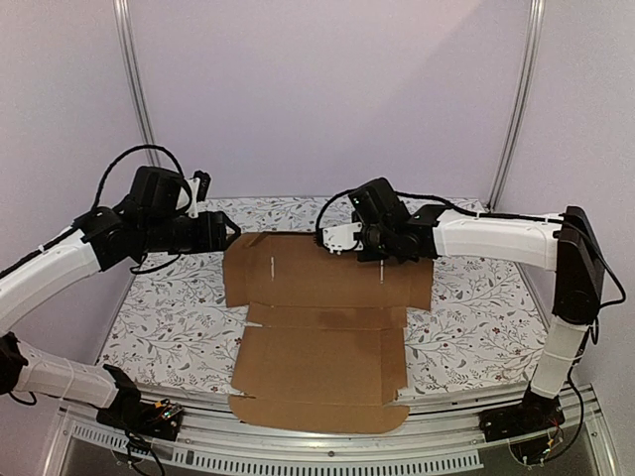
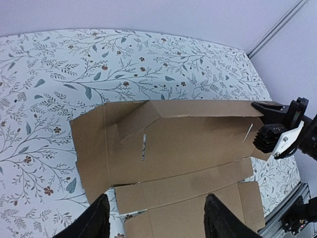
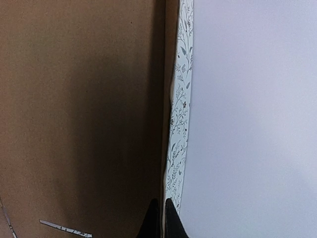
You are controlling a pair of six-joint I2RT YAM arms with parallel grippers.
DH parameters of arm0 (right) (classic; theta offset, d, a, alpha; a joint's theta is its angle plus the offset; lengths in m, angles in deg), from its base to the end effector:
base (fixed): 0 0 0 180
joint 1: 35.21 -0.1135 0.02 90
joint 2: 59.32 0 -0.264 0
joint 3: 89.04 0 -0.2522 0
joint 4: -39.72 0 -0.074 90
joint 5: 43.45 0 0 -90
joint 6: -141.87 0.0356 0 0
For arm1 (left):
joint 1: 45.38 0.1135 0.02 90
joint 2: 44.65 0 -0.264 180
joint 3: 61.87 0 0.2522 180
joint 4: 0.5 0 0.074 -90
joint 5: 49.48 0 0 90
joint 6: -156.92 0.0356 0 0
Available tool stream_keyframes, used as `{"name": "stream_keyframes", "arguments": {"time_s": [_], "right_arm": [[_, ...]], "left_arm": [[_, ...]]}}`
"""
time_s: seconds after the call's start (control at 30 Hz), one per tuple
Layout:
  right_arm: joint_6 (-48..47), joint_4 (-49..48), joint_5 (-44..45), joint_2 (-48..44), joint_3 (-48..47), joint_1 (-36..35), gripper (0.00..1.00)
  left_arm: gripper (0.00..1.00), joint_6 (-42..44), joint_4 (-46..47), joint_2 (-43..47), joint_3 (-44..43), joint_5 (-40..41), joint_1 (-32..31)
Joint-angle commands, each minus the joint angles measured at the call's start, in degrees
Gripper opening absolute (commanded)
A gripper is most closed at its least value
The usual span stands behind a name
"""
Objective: Fold the paper box
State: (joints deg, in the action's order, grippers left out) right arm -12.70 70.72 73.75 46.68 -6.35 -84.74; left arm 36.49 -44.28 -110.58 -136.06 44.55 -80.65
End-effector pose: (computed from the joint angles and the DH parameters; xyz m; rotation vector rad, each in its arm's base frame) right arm 0.2872 0.3115 0.2617 -1.7449 1.4349 -0.6763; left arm 0.2064 -0.1429 0.3272 0.0542 2.2462 -0.5610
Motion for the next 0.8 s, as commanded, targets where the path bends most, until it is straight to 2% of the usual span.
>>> {"name": "stream_keyframes", "arguments": {"time_s": [0.0,0.13,0.4,0.77], "right_arm": [[-2.89,-5.67,3.33,-3.78,4.01,-1.18,0.0],[-1.99,-8.88,4.83,-6.11,8.12,-2.46,0.0],[-1.39,-13.98,6.37,-11.96,14.86,-4.96,0.0],[0.83,-16.71,7.28,-16.4,19.92,-6.88,0.0]], "left_arm": [[0.6,-1.0,2.38,-1.67,-2.09,-0.21,-0.62],[0.52,-2.06,3.92,-3.27,-2.41,-0.45,-0.59],[0.29,-3.52,4.45,-8.12,-4.56,0.51,-0.59],[0.09,-4.67,5.64,-12.96,-5.83,-0.62,-0.51]]}}
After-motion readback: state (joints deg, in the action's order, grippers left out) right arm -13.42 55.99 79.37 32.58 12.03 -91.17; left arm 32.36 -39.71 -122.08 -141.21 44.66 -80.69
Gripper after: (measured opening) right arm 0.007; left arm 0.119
